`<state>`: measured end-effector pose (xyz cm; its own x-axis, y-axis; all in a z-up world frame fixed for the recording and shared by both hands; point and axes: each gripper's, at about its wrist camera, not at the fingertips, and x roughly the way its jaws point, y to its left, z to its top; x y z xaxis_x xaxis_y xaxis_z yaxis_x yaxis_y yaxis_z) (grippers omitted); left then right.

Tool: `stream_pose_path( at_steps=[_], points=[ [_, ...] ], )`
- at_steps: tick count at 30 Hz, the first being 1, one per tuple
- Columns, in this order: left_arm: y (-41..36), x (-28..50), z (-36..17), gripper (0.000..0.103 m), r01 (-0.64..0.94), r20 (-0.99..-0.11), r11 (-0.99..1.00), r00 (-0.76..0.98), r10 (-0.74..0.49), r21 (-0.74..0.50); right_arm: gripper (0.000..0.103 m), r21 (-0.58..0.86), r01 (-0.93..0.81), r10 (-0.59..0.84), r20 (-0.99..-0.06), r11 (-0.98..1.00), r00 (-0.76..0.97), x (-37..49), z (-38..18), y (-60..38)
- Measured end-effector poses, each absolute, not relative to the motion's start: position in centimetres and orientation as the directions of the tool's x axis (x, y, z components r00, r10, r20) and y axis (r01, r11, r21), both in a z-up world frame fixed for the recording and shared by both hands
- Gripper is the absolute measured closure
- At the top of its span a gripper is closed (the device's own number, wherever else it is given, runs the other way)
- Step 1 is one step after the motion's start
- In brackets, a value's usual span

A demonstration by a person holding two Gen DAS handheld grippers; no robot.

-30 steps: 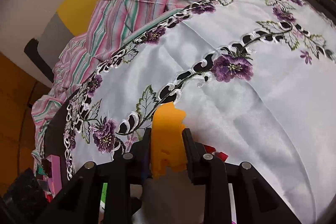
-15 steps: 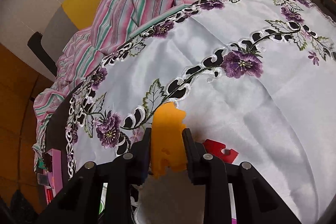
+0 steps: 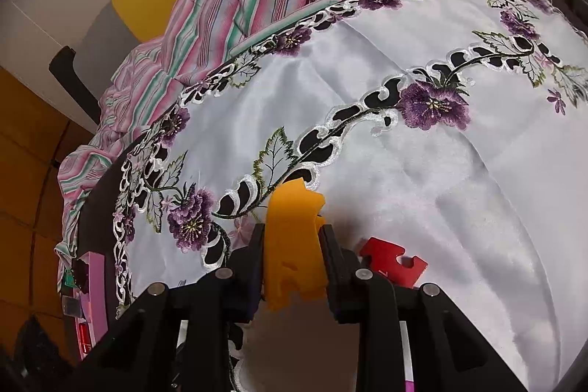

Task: Organize rigid objects
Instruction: 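Carry the air freshener into the pink tray and set it down with the left gripper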

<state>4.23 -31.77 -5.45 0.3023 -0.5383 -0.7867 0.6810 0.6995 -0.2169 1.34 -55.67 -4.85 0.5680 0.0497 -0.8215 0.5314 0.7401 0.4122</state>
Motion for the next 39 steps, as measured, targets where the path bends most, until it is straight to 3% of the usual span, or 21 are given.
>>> stream_pose_path(
  at_steps=[23, 39],
  points=[
    [-19.1, 1.9, -0.7, 0.05, 0.584, -0.655, 0.736, 0.413, -0.633, -0.342, 0.075, 0.25, 0.425, -0.011, -0.851, 0.87, 0.525, 2.9, -4.5, -52.3],
    [-6.1, 4.7, -0.6, 0.05, 0.356, -0.645, 0.865, 0.576, -0.502, -0.354, 0.075, 0.177, 0.32, -0.035, -0.828, 0.931, 0.56, 3.7, -3.3, -49.2]
  ],
)
